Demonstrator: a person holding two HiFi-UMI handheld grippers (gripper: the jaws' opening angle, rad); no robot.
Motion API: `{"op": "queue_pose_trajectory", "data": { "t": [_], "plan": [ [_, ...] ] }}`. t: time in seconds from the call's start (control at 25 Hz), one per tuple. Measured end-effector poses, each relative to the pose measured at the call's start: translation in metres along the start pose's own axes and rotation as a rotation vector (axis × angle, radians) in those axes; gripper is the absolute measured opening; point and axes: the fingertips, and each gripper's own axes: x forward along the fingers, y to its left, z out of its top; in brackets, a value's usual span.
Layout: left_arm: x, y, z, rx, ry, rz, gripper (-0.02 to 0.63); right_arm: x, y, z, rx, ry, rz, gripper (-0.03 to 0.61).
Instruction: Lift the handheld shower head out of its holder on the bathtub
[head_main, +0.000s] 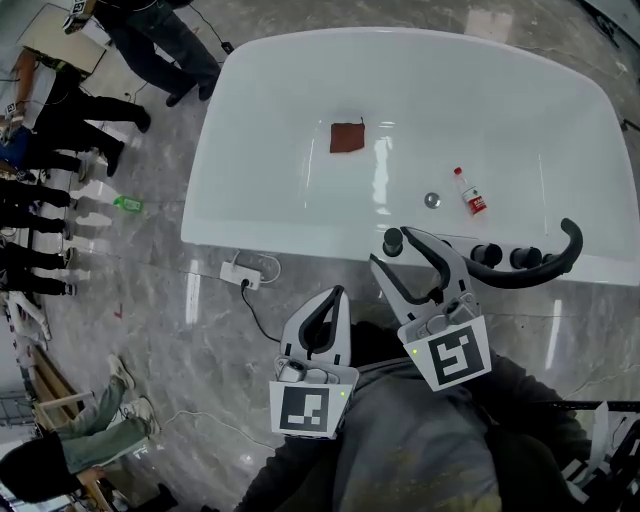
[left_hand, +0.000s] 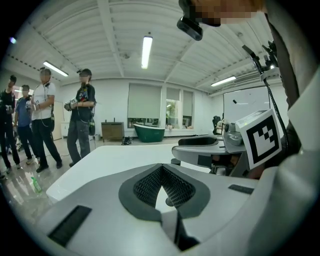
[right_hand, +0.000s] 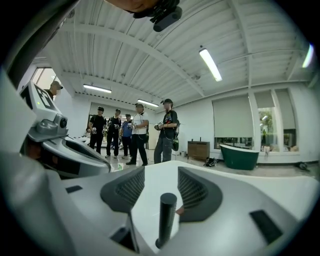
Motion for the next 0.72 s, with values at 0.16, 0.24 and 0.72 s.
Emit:
{"op": "queue_pose_trajectory", "data": {
  "t": [0.16, 0.24, 0.72],
  "plan": [
    [0.014, 0.008, -0.025, 0.001, 0.022, 0.01, 0.002, 0.015, -0.007, -0.028, 0.0, 0.009, -0.008, 0.213],
    [0.019, 0.01, -0.037, 0.002, 0.033, 0.013, 0.002, 0.02, -0.009, -0.041, 0.006, 0.013, -0.009, 0.221],
    [0.033, 0.017, -0.068, -0.02, 0.074, 0.046, 0.002, 0.037, -0.014, -0.103, 0.048, 0.118, 0.0, 0.144]
  ]
}}
